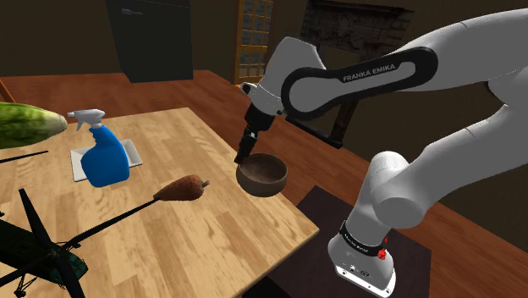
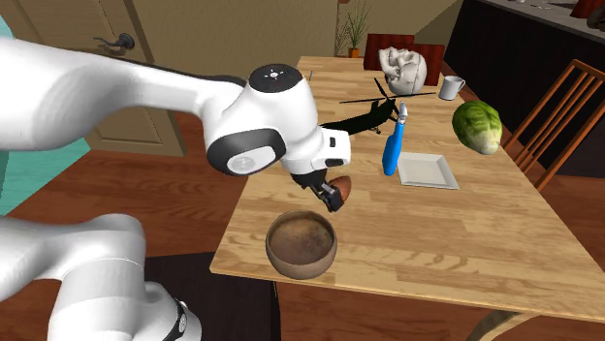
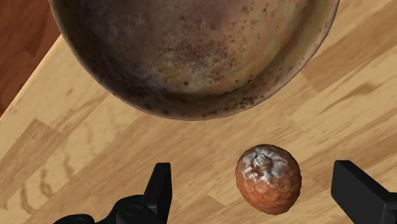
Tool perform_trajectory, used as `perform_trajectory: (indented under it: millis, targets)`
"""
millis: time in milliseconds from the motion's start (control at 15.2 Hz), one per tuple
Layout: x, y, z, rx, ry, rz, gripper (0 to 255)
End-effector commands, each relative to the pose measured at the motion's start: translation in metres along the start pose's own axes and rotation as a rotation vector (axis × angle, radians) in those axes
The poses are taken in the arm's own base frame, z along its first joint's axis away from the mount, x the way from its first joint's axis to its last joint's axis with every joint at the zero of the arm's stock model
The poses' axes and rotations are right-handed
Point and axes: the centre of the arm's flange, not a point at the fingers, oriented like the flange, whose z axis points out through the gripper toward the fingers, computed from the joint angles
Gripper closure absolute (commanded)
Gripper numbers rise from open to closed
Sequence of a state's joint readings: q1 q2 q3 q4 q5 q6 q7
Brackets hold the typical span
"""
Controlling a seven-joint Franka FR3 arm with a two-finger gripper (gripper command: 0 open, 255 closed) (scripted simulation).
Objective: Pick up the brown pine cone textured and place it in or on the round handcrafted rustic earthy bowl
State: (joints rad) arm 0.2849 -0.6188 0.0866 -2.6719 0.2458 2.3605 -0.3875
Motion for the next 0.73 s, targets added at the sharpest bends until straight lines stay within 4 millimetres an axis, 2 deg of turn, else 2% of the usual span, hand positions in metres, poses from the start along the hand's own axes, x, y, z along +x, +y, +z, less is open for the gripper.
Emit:
perform_trajectory:
  millis: [0,330,396,660]
  targets:
    - [0.013,-0.011,0.014,0.004,0.058,-0.074,0]
    - [0.040,-0.039,0.047,0.019,0.190,-0.254,0]
    - [0.041,-0.039,0.047,0.019,0.190,-0.255,0]
    - [0.044,-0.040,0.068,0.019,0.190,-0.255,0]
